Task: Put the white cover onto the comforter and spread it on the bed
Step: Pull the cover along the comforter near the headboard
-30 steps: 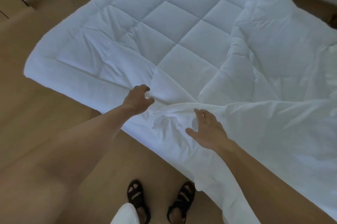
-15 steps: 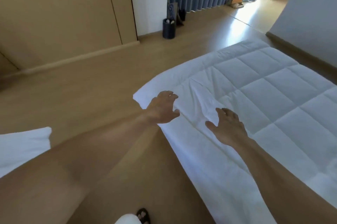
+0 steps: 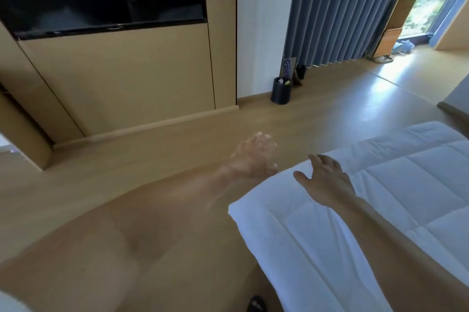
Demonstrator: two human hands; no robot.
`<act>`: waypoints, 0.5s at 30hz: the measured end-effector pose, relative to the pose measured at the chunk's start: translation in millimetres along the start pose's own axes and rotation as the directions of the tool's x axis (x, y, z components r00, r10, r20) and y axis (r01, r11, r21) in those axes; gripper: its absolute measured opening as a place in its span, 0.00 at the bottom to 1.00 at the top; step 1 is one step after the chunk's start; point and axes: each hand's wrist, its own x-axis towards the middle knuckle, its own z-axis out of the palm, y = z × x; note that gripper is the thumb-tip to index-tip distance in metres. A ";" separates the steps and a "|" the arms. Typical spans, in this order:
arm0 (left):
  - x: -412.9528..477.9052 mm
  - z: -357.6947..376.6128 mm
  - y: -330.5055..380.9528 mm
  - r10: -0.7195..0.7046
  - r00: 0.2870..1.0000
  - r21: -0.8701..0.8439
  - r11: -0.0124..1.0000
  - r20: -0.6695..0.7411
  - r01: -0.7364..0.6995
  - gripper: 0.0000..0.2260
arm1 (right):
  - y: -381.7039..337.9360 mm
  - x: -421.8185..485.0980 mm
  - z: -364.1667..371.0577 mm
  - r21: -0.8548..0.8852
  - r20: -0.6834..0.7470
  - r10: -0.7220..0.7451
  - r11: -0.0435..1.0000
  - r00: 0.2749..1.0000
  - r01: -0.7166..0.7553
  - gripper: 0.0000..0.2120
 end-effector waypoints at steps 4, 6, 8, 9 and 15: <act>71.0 -28.3 -49.1 -0.021 1.000 0.043 0.999 -0.006 0.021 0.31 | -32.4 90.2 -12.2 0.011 -0.012 -0.044 0.999 0.999 0.044 0.29; 103.5 -38.2 -73.7 -0.033 0.999 0.023 0.999 -0.011 0.033 0.31 | -47.9 132.9 -18.9 0.011 -0.011 -0.050 0.999 0.999 0.050 0.30; 133.7 -43.6 -100.5 -0.047 0.999 0.008 0.999 -0.002 0.047 0.31 | -62.6 171.5 -22.2 0.003 -0.011 -0.056 0.998 0.998 0.056 0.31; 149.1 -45.9 -115.3 -0.053 0.999 0.007 0.999 0.001 0.053 0.31 | -70.3 190.7 -23.4 0.000 -0.012 -0.058 0.998 0.998 0.058 0.31; 250.1 -65.3 -204.3 -0.020 1.000 -0.009 1.000 0.000 0.020 0.31 | -114.9 305.4 -22.6 0.003 -0.044 -0.008 1.000 0.999 0.008 0.32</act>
